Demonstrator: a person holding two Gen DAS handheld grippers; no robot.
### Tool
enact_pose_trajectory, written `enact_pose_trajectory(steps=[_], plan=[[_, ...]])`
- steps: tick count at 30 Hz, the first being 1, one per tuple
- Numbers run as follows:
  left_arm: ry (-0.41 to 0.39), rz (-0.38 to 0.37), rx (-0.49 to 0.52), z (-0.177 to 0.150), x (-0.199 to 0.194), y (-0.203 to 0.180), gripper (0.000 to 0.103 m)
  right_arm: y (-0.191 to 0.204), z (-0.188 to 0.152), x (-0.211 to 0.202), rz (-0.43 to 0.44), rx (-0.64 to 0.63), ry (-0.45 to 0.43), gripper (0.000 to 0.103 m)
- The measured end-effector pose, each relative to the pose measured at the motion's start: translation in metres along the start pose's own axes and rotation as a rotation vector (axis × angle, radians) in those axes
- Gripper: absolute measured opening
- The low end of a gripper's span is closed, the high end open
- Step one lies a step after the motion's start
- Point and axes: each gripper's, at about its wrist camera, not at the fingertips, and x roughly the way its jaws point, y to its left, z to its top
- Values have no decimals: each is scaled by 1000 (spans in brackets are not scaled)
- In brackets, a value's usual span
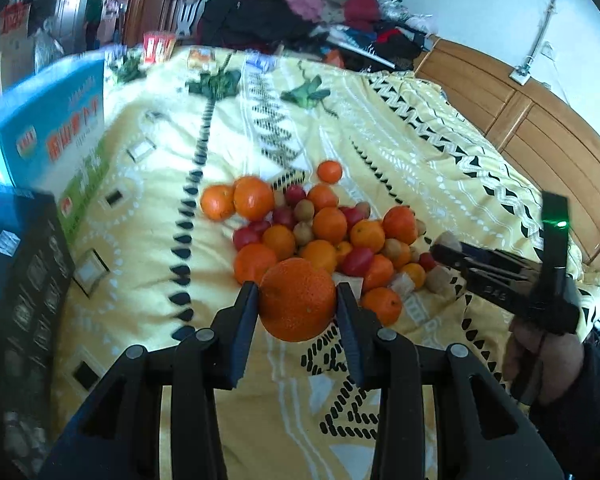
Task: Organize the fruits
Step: 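Grasp a large orange with the left tool while the right tool grasps a beige root chunk, then carry both items over the steel bowl and open both tools to drop them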
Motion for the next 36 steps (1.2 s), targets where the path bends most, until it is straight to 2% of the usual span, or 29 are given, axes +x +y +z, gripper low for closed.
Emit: enact_pose_trajectory(steps=[5,11,18,22,26,29,33,36], plan=[[-71,79,12,17,-42,7,40,30,19,-43,64,-2,-67,37],[-158,276,-51,35,-118,61,40,101,54,-80,203,-69,-125,37],[-239,524,-199,20,-219,158,40,224,91,-97,396,-197,-160,37],[-239,640,-265,0,-260,205,40,303,100,-104,514,-281,-153,37],[-200,708,-345,-24,-283,249,40,376,98,-104,614,-362,-121,37],[-151,723,-380,-38,-286,268,40,419,88,-99,663,-401,-74,37],[-98,712,-428,-53,-278,289,40,459,71,-90,683,-452,-7,37],[-66,699,-445,-61,-274,298,40,473,58,-81,670,-469,48,37]])
